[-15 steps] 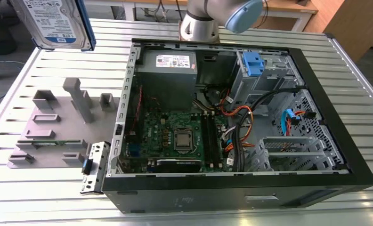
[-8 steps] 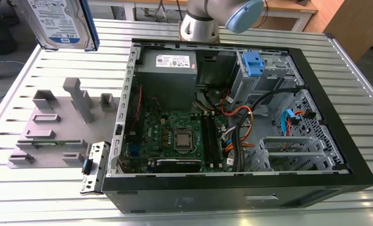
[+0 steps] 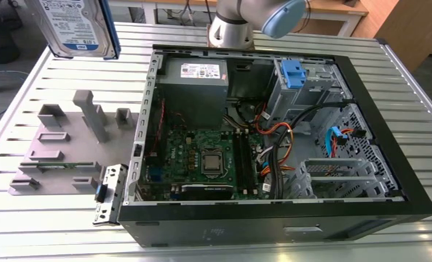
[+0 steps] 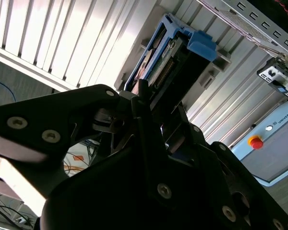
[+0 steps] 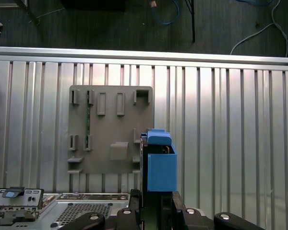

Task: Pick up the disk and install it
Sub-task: 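Pick up the disk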

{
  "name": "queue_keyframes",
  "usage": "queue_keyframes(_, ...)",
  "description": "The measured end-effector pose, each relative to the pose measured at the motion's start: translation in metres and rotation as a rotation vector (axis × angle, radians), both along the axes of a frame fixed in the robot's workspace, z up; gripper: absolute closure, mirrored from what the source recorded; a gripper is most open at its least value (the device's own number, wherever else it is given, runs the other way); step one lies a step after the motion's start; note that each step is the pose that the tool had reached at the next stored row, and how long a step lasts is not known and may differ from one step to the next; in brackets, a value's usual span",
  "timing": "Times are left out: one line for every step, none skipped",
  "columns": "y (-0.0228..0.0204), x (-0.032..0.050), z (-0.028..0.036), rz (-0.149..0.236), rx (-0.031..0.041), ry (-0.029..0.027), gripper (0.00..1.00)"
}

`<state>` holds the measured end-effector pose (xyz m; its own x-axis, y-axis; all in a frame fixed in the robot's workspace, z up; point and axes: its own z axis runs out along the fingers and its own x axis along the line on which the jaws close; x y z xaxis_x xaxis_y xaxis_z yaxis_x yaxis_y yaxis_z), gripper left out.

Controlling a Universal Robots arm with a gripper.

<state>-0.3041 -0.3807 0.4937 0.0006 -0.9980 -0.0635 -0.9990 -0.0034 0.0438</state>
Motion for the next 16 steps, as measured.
queue_keyframes(0.0000,0.0012,0.0000,0.000,0.0000,0.0000,0.65)
queue_keyframes(0.0000,0.0024,0.0000,0.000,0.0000,0.0000,0.65)
queue_keyframes(0.0000,0.0035,0.0000,0.000,0.0000,0.0001,0.65)
queue_keyframes(0.0000,0.0047,0.0000,0.000,0.0000,0.0000,0.65)
queue_keyframes(0.0000,0.0059,0.0000,0.000,0.0001,0.0000,0.65)
queue_keyframes(0.0000,0.0071,0.0000,0.000,0.0000,0.0000,0.65)
queue_keyframes(0.0000,0.0083,0.0000,0.000,0.0000,0.0000,0.65)
queue_keyframes(0.0000,0.0094,0.0000,0.000,0.0000,0.0000,0.65)
queue_keyframes(0.0000,0.0106,0.0000,0.000,0.0001,0.0000,0.65)
queue_keyframes(0.0000,0.0117,0.0000,0.000,0.0000,0.0000,0.65)
queue_keyframes(0.0000,0.0129,0.0000,0.000,0.0000,0.0000,0.65)
queue_keyframes(0.0000,0.0140,-0.0001,0.000,0.0001,0.0000,0.65)
queue_keyframes(0.0000,0.0151,0.0000,0.000,0.0001,0.0000,0.65)
queue_keyframes(0.0000,0.0162,0.0000,0.000,0.0000,0.0000,0.65)
queue_keyframes(0.0000,0.0173,0.0000,0.000,0.0000,0.0000,0.65)
queue_keyframes(0.0000,0.0183,0.0000,0.000,0.0000,0.0000,0.65)
